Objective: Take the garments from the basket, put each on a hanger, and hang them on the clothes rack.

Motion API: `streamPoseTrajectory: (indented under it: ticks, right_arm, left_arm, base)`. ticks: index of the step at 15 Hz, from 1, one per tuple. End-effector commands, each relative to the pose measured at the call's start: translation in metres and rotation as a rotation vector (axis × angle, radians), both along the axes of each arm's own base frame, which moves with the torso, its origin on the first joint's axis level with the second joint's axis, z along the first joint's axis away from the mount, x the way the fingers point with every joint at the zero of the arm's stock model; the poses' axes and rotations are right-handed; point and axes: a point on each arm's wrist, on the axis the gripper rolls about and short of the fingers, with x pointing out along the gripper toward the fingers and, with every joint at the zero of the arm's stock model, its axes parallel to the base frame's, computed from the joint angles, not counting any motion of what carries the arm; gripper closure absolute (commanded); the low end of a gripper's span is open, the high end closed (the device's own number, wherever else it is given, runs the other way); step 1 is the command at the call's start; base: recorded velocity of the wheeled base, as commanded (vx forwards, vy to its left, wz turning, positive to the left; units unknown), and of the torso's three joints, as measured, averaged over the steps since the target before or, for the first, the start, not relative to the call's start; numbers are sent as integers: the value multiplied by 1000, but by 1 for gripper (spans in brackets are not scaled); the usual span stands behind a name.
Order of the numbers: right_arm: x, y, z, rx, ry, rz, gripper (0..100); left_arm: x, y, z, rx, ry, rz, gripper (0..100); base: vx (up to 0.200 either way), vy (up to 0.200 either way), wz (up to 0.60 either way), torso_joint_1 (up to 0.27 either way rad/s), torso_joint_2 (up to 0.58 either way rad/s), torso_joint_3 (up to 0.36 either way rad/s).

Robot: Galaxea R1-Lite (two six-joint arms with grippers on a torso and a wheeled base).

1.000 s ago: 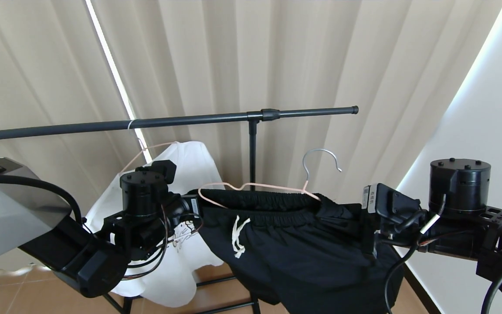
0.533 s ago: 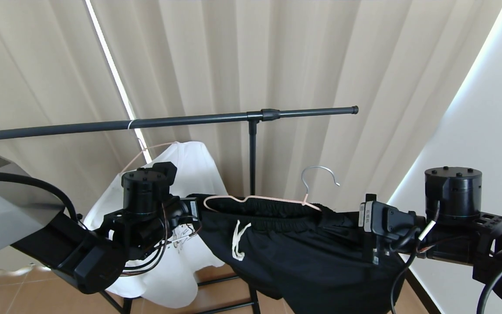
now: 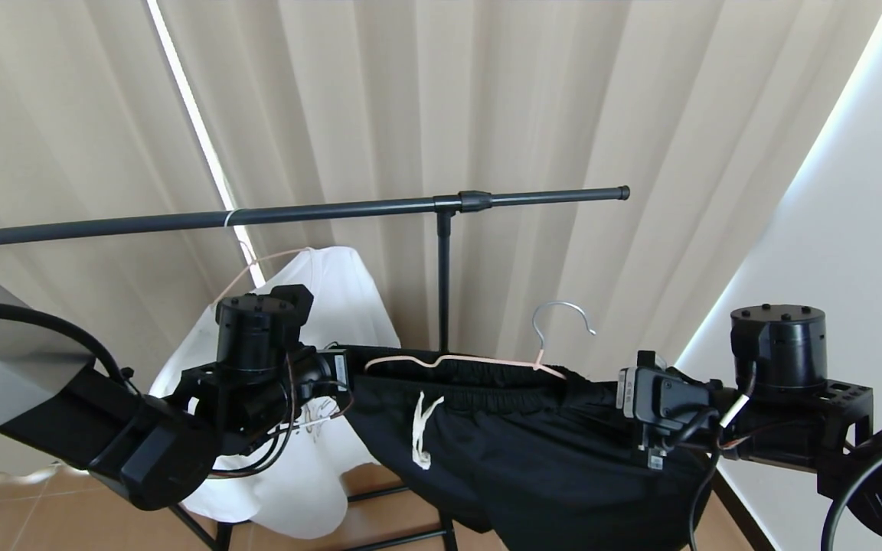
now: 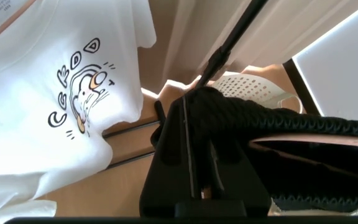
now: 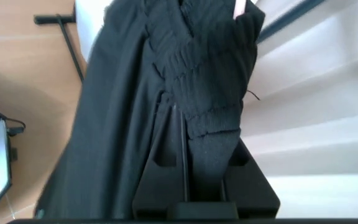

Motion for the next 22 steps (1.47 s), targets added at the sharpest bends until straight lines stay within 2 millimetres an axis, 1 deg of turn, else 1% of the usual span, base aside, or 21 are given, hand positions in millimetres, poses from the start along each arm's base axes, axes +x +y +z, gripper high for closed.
streamPoseTrajectory:
  ticks: [1, 5, 8, 13, 15, 18, 20, 22]
  right_arm:
    - [3, 1, -5, -8, 13, -3, 100]
    - [5, 2, -10, -31, 25, -31, 100]
    - [5, 4, -12, -34, 28, -29, 100]
    - [7, 4, -14, -42, 33, -38, 100]
    - [8, 4, -15, -44, 36, -39, 100]
    - [8, 4, -16, -57, 34, -60, 100]
    - [8, 8, -19, -62, 42, -51, 100]
    - [9, 8, -20, -75, 38, -71, 100]
  left_arm:
    - [-3, -1, 13, -11, -19, -3, 100]
    - [-12, -5, 23, -8, 27, -18, 100]
    - [-17, -8, 34, -29, 77, -15, 100]
    - [-19, -13, 49, -94, 156, -3, 100]
    - [-23, -17, 53, -110, 178, -38, 100]
    - [-29, -19, 63, -147, 215, -47, 100]
    - [-32, -21, 71, -187, 256, -63, 100]
    - [-35, -21, 84, -252, 301, -101, 100]
  base:
    - [0, 0, 0, 0, 0, 0]
    - [0, 0, 0, 0, 0, 0]
    - [0, 0, 0, 0, 0, 0]
    - [0, 0, 0, 0, 0, 0]
    - [0, 0, 0, 0, 0, 0]
    - [0, 0, 0, 0, 0, 0]
    - [0, 0, 0, 0, 0, 0]
    - [0, 0, 0, 0, 0, 0]
